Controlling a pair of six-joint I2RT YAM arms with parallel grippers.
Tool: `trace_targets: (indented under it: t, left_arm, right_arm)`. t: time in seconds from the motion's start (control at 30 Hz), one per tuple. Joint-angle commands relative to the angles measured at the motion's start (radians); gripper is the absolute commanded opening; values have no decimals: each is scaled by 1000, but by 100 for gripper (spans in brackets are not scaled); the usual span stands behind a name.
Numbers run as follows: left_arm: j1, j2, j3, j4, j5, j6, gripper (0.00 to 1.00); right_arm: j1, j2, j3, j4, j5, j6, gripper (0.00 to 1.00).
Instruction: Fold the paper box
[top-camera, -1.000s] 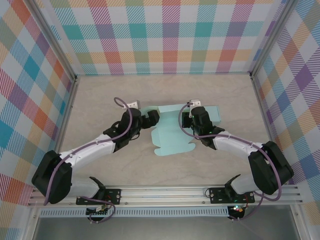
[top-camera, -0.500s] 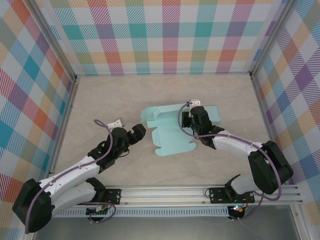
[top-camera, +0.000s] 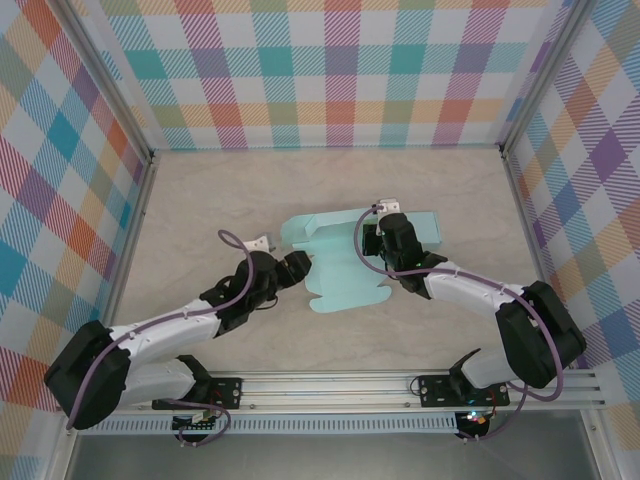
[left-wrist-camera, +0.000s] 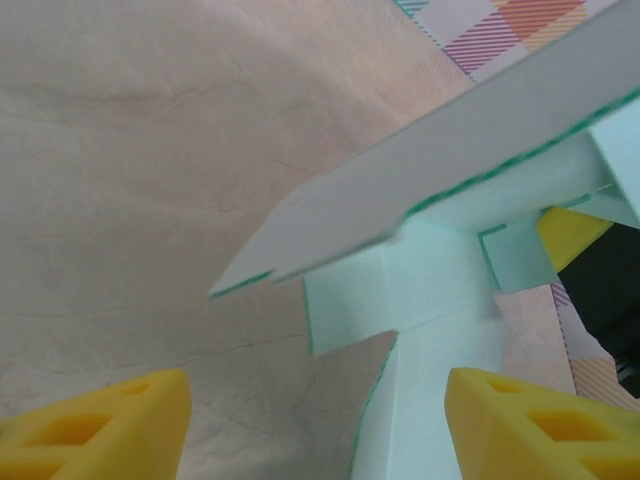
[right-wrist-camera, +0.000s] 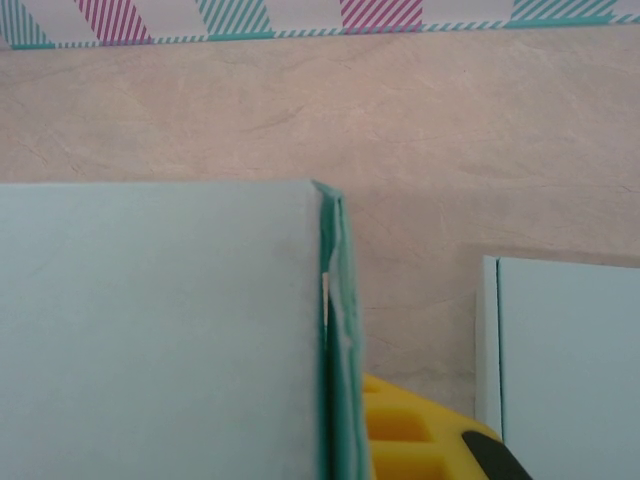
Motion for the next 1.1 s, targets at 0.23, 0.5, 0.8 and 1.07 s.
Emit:
trace_targets:
  t: [0.23,0.5,0.8,1.07]
  left_arm:
    - [-10,69,129,114,74,70,51]
    - [-16,142,175,134,87,69,47]
    - [-16,141,180,107,73,149,47]
    - [-22,-129,118,-5,243,325,58]
  right_arm:
    - [13,-16,4,33,9,8,0]
    - [16,-12,3,39,-3,18,0]
    - [20,-30,-3,29,20,21,0]
    - [20,-34,2,3,52,29,0]
